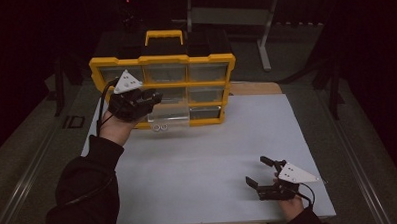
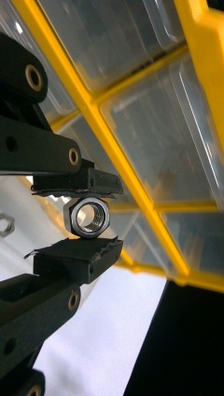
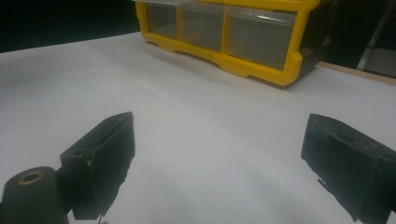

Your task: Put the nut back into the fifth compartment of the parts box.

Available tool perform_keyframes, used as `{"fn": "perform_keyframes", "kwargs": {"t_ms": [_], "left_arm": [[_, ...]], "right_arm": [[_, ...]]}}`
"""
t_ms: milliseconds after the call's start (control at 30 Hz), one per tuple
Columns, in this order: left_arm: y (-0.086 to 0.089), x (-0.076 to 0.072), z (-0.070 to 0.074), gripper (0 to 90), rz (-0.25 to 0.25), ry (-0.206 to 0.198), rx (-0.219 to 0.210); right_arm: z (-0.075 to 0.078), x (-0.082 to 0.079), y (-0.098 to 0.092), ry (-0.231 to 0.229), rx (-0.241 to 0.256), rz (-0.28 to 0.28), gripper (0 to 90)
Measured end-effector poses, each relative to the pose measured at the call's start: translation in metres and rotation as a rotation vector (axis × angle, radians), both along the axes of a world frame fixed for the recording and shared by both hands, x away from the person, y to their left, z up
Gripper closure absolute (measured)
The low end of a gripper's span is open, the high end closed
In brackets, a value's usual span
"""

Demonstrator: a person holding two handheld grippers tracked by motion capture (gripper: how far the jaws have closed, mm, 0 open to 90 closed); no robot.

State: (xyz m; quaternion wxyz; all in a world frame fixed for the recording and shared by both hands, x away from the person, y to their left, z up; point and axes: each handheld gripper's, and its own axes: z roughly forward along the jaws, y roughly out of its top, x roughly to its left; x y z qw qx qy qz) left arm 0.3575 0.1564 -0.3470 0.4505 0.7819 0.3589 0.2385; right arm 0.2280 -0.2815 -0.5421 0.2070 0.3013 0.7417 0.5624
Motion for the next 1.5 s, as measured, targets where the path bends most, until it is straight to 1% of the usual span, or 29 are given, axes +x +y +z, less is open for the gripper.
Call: {"fn": "perform_keyframes", "kwargs": {"t_ms": [133, 167, 200, 233, 333, 400, 433, 500, 533, 567, 600, 667, 733, 833, 1000, 1067, 1133, 1200, 1267, 1300, 1400, 1433, 1467, 1500], "left_arm": [[0.0, 0.004, -0.008, 67.2, 0.034, 0.019, 0.014], [0.0, 0.005, -0.01, 67.2, 0.04, 0.025, 0.011], [-0.001, 0.006, -0.011, 67.2, 0.041, 0.034, 0.014], [-0.001, 0.006, -0.012, 67.2, 0.037, 0.035, 0.013], [-0.006, 0.007, -0.017, 67.2, 0.028, 0.058, 0.035], [-0.008, 0.009, -0.019, 67.2, 0.041, 0.082, 0.057], [-0.009, 0.01, -0.021, 67.2, 0.039, 0.098, 0.055], [-0.01, 0.012, -0.023, 67.2, 0.056, 0.122, 0.078], [-0.01, 0.014, -0.025, 67.2, 0.06, 0.144, 0.082], [-0.009, 0.015, -0.026, 67.2, 0.063, 0.153, 0.085], [-0.01, 0.016, -0.027, 67.2, 0.066, 0.162, 0.096], [-0.01, 0.018, -0.03, 67.2, 0.06, 0.185, 0.108], [-0.012, 0.019, -0.032, 67.2, 0.065, 0.201, 0.128], [-0.013, 0.021, -0.035, 67.2, 0.062, 0.217, 0.142], [-0.017, 0.024, -0.036, 67.1, 0.059, 0.224, 0.168], [-0.017, 0.024, -0.036, 66.9, 0.053, 0.224, 0.158], [-0.015, 0.023, -0.034, 64.6, 0.058, 0.215, 0.138], [-0.014, 0.022, -0.03, 56.4, 0.063, 0.207, 0.123], [-0.013, 0.02, -0.025, 51.7, 0.056, 0.203, 0.105], [-0.012, 0.019, -0.023, 48.3, 0.068, 0.197, 0.103], [-0.01, 0.015, -0.017, 40.9, 0.076, 0.185, 0.091], [-0.009, 0.014, -0.016, 39.2, 0.073, 0.185, 0.083], [-0.009, 0.013, -0.015, 37.5, 0.08, 0.182, 0.08], [-0.008, 0.011, -0.014, 34.1, 0.078, 0.178, 0.072]], "right_arm": [[0.0, 0.0, 0.0, 0.002, 0.002, -0.001, 9.9], [0.0, 0.0, 0.0, 0.004, 0.002, -0.001, 9.9], [0.0, 0.0, 0.0, 0.002, 0.002, -0.001, 9.9], [0.0, 0.0, 0.0, 0.002, 0.002, 0.0, 9.9], [0.0, 0.0, 0.0, 0.003, 0.0, 0.001, 9.9], [0.0, 0.0, 0.0, 0.003, -0.001, 0.0, 9.9], [0.0, 0.0, 0.0, 0.003, 0.0, 0.001, 9.9], [0.0, 0.0, 0.0, 0.003, 0.0, 0.001, 9.9], [0.0, 0.0, 0.0, 0.004, 0.0, 0.001, 9.9], [0.0, 0.0, 0.0, 0.004, 0.0, 0.001, 9.9], [0.0, 0.0, 0.0, 0.004, 0.0, 0.002, 9.9], [0.0, 0.0, 0.0, 0.004, -0.001, 0.003, 9.9], [-0.001, 0.0, 0.0, 0.006, -0.001, 0.003, 9.9], [-0.001, 0.0, 0.0, 0.006, -0.001, 0.003, 9.9], [-0.001, 0.001, 0.0, 0.007, 0.001, 0.004, 9.9], [-0.001, 0.001, -0.001, 0.006, 0.0, 0.004, 9.9], [-0.001, 0.001, -0.001, 0.007, 0.003, 0.005, 9.9], [-0.001, 0.001, -0.001, 0.011, 0.004, 0.003, 9.9], [-0.001, 0.001, -0.001, 0.01, 0.003, 0.003, 9.9], [-0.001, 0.001, -0.001, 0.009, 0.002, 0.004, 9.9], [-0.001, 0.001, -0.001, 0.008, 0.002, 0.004, 9.8], [-0.001, 0.001, -0.001, 0.009, 0.002, 0.003, 9.9], [-0.001, 0.001, -0.001, 0.009, 0.002, 0.003, 9.9], [-0.001, 0.001, 0.0, 0.009, 0.0, 0.004, 9.9]]}}
